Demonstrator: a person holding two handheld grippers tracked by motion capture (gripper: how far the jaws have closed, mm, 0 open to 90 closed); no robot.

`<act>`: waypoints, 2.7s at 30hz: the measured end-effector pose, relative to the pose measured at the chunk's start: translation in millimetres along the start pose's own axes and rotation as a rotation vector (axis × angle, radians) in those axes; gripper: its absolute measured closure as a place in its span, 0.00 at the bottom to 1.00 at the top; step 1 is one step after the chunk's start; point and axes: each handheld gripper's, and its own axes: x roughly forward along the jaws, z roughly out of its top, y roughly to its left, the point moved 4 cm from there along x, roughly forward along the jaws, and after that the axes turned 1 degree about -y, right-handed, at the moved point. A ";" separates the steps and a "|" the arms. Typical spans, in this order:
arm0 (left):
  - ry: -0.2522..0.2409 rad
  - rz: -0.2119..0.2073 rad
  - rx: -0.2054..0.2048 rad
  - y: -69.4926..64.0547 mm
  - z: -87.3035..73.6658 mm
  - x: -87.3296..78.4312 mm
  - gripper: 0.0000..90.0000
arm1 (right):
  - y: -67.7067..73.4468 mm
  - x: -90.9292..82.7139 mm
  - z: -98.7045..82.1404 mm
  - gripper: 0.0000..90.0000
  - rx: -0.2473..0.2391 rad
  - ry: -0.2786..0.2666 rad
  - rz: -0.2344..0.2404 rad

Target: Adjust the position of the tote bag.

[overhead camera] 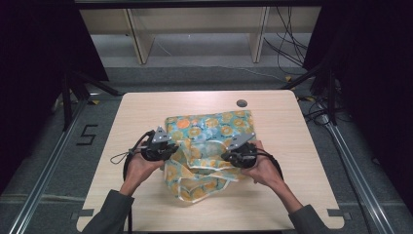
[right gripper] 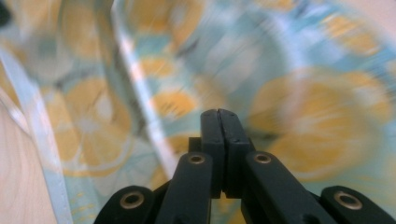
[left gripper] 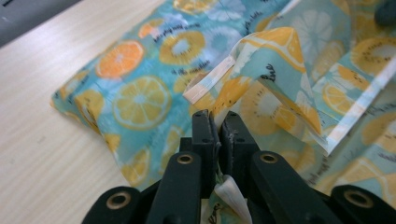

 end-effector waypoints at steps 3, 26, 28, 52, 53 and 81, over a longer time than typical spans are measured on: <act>0.004 0.004 0.015 2.3 -1.8 -0.7 0.94 | -5.7 -9.9 5.5 0.99 0.009 -0.018 0.049; 0.002 0.018 -0.004 8.6 -5.9 -1.2 0.92 | -5.4 5.4 -19.4 1.00 0.012 0.119 0.076; 0.007 0.012 -0.002 6.8 -6.2 -3.1 0.87 | -9.6 -3.2 -10.7 1.00 0.044 0.050 0.077; 0.011 -0.052 0.106 -74.6 38.2 -7.2 0.47 | -121.4 30.5 27.8 1.00 0.246 -0.020 -0.217; 0.011 -0.052 0.106 -74.6 38.2 -7.2 0.48 | -121.4 30.5 27.8 1.00 0.246 -0.020 -0.217; 0.033 0.039 0.198 -56.4 31.3 22.9 0.99 | -89.7 -17.9 29.5 0.61 0.311 -0.144 -0.139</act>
